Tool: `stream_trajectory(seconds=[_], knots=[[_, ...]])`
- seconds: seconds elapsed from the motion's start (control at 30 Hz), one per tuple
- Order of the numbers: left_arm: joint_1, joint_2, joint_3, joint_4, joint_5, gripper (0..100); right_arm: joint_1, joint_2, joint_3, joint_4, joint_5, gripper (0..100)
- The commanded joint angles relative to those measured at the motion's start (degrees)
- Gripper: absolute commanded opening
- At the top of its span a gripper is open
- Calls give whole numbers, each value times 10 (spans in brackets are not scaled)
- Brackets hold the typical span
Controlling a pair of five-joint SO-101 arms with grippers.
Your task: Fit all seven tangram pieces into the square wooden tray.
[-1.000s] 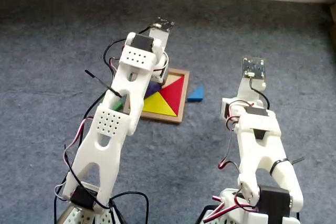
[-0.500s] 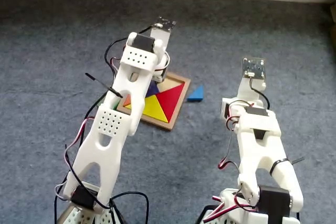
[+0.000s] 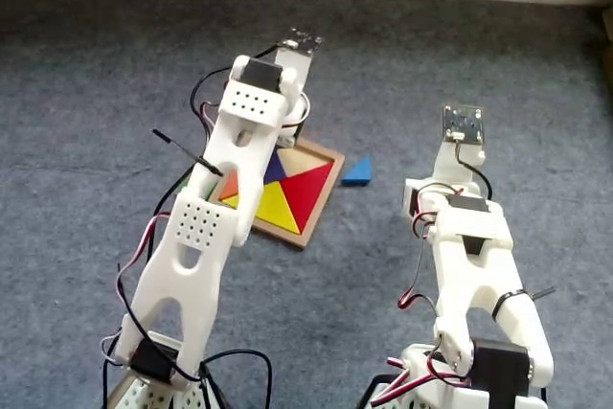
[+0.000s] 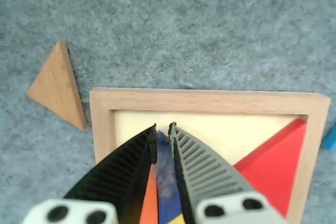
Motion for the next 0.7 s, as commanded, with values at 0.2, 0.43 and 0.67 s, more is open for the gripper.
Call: stream_trajectory(seconds=[0.2, 0.43, 0.67], knots=[[20, -201, 189, 9, -20, 38, -4, -26, -6, -13, -2, 10], [32, -294, 325, 7, -21, 34, -4, -26, -6, -13, -2, 10], [48, -400, 454, 6, -21, 34, -4, -26, -6, -13, -2, 10]])
